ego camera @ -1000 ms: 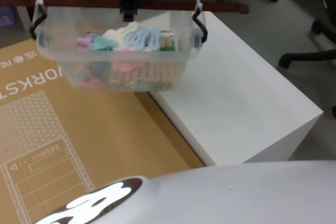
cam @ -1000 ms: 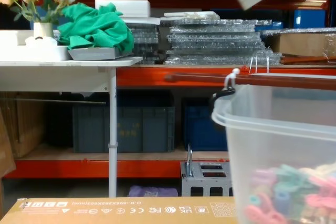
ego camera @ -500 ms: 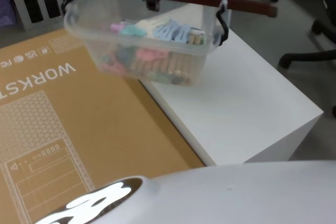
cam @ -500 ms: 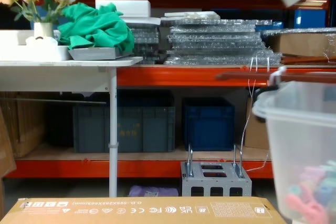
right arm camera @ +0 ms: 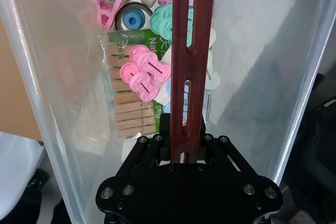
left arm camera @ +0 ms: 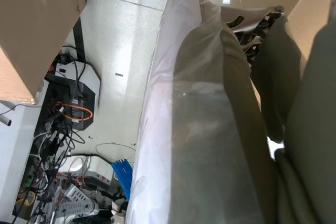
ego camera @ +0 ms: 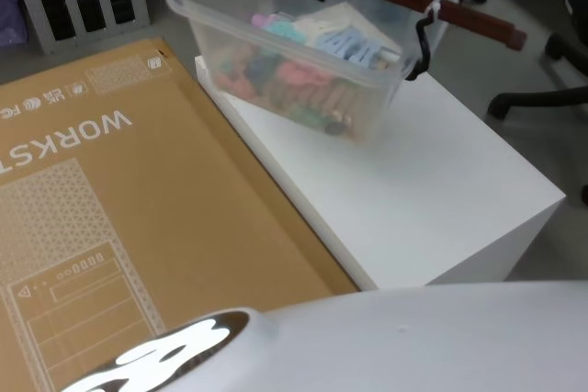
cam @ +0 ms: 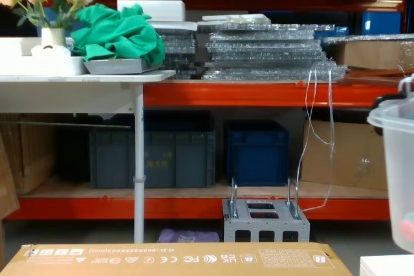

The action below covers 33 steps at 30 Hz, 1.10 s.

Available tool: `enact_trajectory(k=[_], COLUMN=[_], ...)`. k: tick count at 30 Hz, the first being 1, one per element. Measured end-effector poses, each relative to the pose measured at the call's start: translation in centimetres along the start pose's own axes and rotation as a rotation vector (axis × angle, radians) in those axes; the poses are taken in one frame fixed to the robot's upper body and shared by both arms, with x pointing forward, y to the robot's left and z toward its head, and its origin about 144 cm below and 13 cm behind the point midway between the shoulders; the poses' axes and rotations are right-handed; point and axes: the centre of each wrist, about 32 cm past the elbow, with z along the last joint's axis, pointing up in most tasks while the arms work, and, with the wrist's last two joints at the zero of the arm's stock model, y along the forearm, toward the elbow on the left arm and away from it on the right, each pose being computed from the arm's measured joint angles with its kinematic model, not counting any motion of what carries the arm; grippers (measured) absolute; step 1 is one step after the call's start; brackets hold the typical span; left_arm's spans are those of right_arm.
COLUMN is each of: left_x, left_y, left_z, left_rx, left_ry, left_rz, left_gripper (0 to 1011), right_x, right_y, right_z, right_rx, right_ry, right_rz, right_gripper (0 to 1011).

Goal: Use one hand to grasp the basket and place it at the designated location.

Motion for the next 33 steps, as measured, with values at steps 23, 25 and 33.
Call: enact_trajectory(k=[23,25,33], left_x=[0.0,0.0,0.0], left_y=[0.0,0.0,0.0], left_z=[0.0,0.0,0.0], left_rx=[0.0,0.0,0.0], left_ry=[0.0,0.0,0.0], left_rz=[0.0,0.0,0.0], left_gripper=[0,0,0], right_x=[-5.4,-5.8,-7.1], right_y=[0.8,1.0,2.0], right_z=[-5.1,-5.4,-6.7], right_rx=[-0.022,-0.022,-0.011], right_ry=[0.345,0.367,0.448], right_rz=[0.029,0.031,0.04], right_gripper=[234,234,234])
